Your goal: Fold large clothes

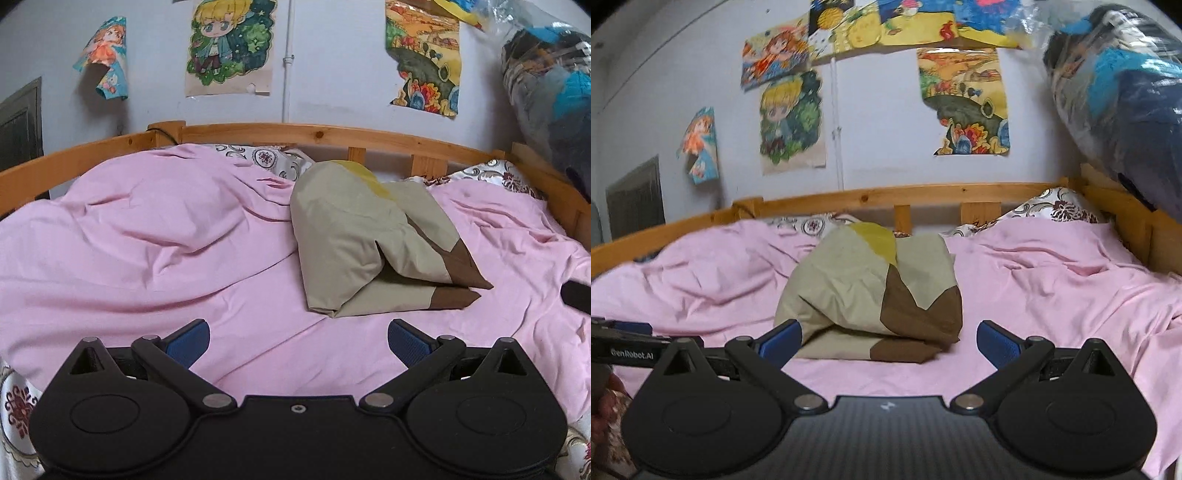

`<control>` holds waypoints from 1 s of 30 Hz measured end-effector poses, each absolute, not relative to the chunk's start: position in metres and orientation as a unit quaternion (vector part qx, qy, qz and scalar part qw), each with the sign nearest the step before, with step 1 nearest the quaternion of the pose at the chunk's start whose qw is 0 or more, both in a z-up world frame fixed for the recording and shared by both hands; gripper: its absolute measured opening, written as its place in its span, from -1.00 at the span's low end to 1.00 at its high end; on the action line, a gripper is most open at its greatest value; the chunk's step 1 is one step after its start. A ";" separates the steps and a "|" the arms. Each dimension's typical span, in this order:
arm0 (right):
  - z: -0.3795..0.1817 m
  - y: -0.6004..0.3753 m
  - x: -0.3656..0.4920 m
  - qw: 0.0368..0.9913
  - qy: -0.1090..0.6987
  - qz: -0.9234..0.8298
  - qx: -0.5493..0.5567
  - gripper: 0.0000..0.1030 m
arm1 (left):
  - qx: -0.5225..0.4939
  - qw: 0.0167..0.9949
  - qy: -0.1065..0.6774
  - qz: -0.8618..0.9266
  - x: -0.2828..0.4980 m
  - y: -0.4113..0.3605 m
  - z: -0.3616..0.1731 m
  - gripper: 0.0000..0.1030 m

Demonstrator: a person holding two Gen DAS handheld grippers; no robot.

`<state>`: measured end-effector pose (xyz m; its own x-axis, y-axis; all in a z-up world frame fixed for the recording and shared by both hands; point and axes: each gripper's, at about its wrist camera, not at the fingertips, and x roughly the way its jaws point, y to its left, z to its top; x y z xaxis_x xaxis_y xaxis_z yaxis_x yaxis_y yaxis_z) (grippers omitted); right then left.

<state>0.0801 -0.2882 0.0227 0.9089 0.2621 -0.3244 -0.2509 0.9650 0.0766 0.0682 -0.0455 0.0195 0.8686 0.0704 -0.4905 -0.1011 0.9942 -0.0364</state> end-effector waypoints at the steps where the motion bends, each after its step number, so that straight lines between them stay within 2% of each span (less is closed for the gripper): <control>1: 0.020 -0.286 0.079 0.977 0.168 0.131 0.011 1.00 | -0.033 0.967 0.250 0.045 0.067 -0.045 0.020 0.99; 30: 0.013 -0.284 0.082 0.977 0.171 0.124 -0.002 1.00 | -0.034 0.966 0.252 0.046 0.064 -0.045 0.022 0.99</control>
